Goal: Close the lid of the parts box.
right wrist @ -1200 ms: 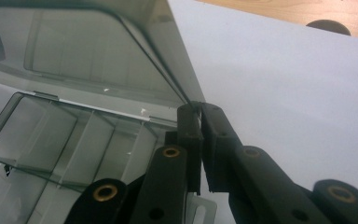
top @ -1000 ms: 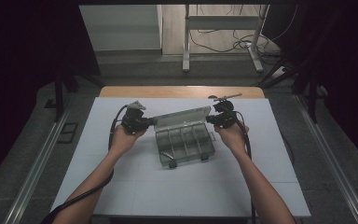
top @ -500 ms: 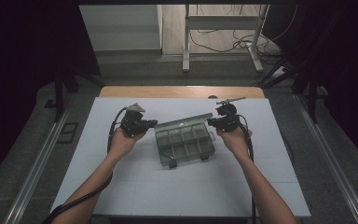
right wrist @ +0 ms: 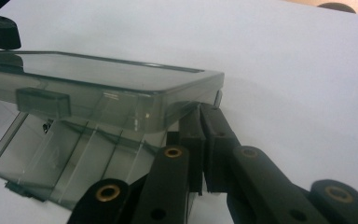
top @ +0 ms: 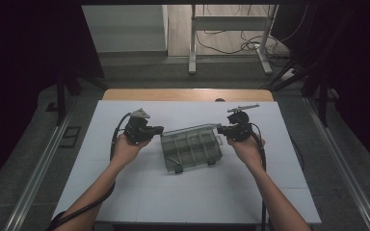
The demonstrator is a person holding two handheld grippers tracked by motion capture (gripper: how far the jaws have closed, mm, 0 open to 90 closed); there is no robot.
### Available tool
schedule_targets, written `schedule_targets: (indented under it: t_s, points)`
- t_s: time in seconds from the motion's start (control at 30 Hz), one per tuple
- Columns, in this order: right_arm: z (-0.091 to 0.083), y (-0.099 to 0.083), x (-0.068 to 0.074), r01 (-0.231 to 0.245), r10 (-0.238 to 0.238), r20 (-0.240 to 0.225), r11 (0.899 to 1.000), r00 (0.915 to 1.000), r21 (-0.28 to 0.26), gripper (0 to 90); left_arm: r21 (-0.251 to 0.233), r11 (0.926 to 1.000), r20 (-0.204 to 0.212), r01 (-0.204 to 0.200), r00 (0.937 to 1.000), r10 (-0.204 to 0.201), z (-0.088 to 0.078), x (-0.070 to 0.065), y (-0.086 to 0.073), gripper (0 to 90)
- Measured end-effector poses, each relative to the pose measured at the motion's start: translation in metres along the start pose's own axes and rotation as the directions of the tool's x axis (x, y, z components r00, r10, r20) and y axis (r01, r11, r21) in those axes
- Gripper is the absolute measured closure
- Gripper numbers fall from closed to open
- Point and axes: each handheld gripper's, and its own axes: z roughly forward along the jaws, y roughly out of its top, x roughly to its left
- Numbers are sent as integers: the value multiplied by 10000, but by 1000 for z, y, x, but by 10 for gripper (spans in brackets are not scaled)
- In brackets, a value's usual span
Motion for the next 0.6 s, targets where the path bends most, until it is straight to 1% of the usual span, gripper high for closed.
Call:
schedule_targets:
  t_s: [0.13,0.37,0.4,0.5,0.57,0.6]
  points:
    - [-3,-5,1,58,-58,-34,10000,10000,72,871,0,10000,57,17,10000,-17,-1,-5,-2,897]
    - [-7,-14,1,9,-4,-312,9998,9995,186,876,23,10000,154,-9,9999,9,-5,-12,-5,897]
    - [-8,-15,1,38,-30,-350,9997,9994,226,878,37,10000,169,-59,9998,59,-6,-13,-5,897]
    - [-9,-19,0,0,14,-468,9996,9989,290,882,38,10000,218,-18,9998,18,-8,-16,-8,897]
    - [-9,-21,0,75,-54,-521,9991,9986,409,883,49,10000,262,49,9996,-50,-9,-18,-10,896]
    - [-9,-22,-1,76,-55,-520,9991,9986,409,885,62,10000,291,13,9996,-15,-10,-19,-11,897]
